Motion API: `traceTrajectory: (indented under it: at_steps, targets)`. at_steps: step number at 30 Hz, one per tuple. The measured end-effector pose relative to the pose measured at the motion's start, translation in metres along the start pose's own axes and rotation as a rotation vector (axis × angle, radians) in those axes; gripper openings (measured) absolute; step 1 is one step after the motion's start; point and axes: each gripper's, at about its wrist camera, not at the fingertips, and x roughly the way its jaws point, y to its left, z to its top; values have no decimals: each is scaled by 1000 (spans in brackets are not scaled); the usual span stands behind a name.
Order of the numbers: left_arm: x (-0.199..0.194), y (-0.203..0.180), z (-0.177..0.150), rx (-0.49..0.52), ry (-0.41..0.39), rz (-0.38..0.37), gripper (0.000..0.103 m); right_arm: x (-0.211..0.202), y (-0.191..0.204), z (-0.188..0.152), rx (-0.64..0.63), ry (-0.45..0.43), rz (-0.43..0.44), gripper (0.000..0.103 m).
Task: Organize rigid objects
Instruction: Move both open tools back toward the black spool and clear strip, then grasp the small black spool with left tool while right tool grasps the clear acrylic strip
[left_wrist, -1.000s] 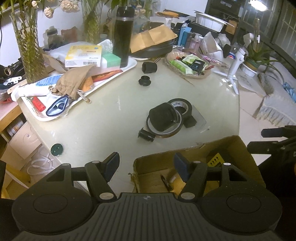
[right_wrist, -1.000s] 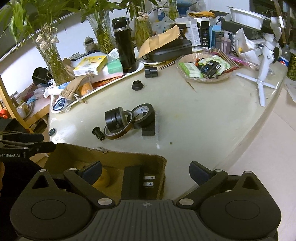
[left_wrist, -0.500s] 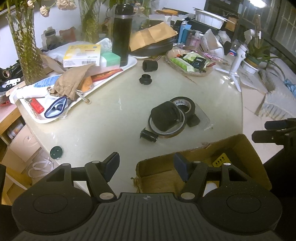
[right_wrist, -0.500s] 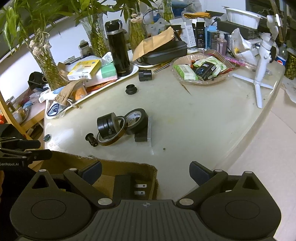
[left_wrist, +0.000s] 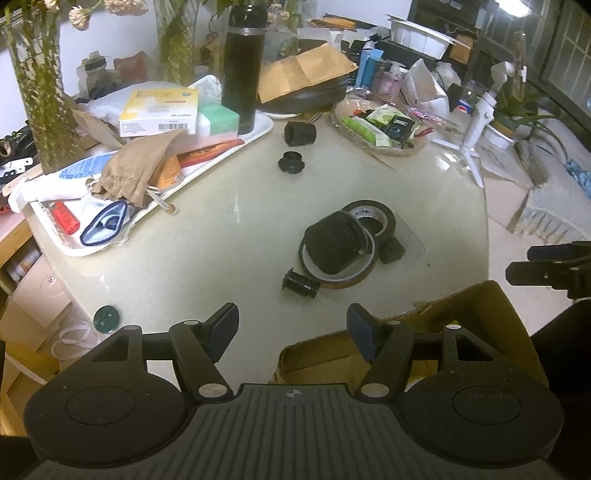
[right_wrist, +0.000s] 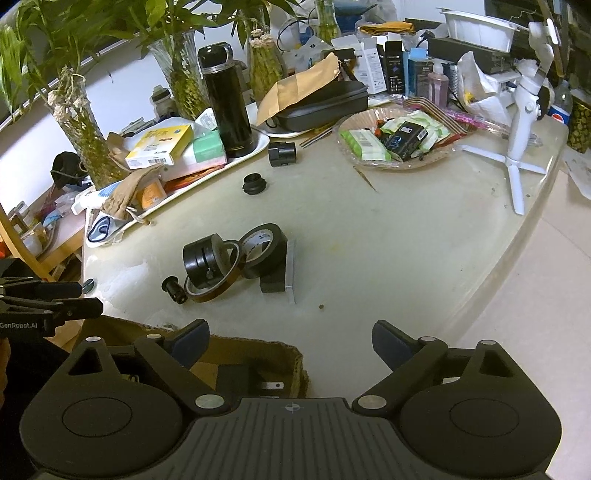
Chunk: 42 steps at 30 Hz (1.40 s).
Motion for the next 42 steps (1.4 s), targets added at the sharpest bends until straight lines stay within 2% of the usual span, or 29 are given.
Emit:
traceTrajectory:
  at_steps: [4,9,26,35,42]
  targets:
    - [7,0,5,20,10,-16,64,3,-1,3,-4,2,2,94]
    - [19,0,10,71,41,-30,64,9,-3,8,-13,8,10,86]
    - [66,0,30,160,109,-77,64,26,-14,17,9,19,7,86]
    - [102,2,34,261,191,-87,63,28,-21,18,31,18,5,86]
    - [113,1,35,311,201,-107,63,32,-25,18,39,24,5,86]
